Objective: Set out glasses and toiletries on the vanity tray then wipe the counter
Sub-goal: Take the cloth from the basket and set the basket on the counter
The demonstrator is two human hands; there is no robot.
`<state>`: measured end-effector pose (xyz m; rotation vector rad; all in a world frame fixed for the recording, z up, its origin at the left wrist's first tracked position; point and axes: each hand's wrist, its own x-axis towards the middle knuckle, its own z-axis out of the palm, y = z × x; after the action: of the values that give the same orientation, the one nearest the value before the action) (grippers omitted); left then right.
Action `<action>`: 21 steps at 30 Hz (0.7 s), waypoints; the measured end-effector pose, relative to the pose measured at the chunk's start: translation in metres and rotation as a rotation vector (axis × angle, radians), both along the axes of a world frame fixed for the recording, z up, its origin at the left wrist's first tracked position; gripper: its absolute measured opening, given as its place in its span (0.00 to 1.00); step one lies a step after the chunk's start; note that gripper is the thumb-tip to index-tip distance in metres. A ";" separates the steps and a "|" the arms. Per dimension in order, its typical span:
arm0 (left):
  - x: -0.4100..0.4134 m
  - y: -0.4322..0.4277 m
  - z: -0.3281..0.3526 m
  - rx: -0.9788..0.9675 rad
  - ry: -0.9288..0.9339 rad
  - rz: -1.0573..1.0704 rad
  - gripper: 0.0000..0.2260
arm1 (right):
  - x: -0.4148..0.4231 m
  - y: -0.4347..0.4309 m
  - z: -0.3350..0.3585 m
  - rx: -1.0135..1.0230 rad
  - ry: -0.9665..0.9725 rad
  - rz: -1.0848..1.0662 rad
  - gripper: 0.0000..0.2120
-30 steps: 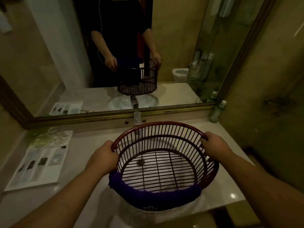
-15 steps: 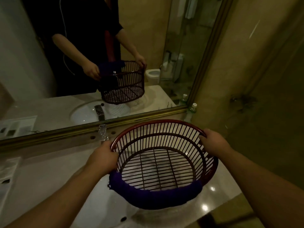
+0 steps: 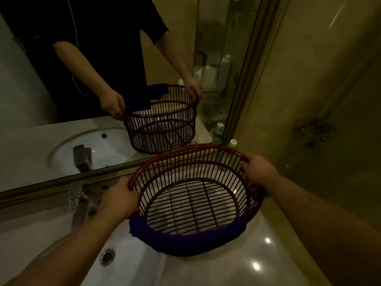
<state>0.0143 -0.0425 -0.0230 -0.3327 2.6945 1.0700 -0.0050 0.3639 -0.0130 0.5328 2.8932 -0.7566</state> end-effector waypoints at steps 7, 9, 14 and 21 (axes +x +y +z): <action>-0.041 0.037 -0.011 0.012 -0.012 0.027 0.03 | -0.055 0.035 -0.017 0.008 -0.040 0.038 0.07; -0.049 0.042 -0.011 0.001 -0.007 0.024 0.02 | -0.063 0.042 -0.021 0.009 -0.028 0.056 0.08; -0.061 0.056 -0.015 0.024 -0.018 0.045 0.04 | -0.077 0.056 -0.030 0.012 -0.026 0.073 0.08; -0.068 0.061 -0.031 0.011 -0.024 0.055 0.04 | -0.087 0.064 -0.037 0.007 -0.016 0.081 0.10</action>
<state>-0.0538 0.0187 -0.0535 -0.4178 2.6718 1.0888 -0.0916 0.4281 -0.0501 0.4181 2.8836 -0.7281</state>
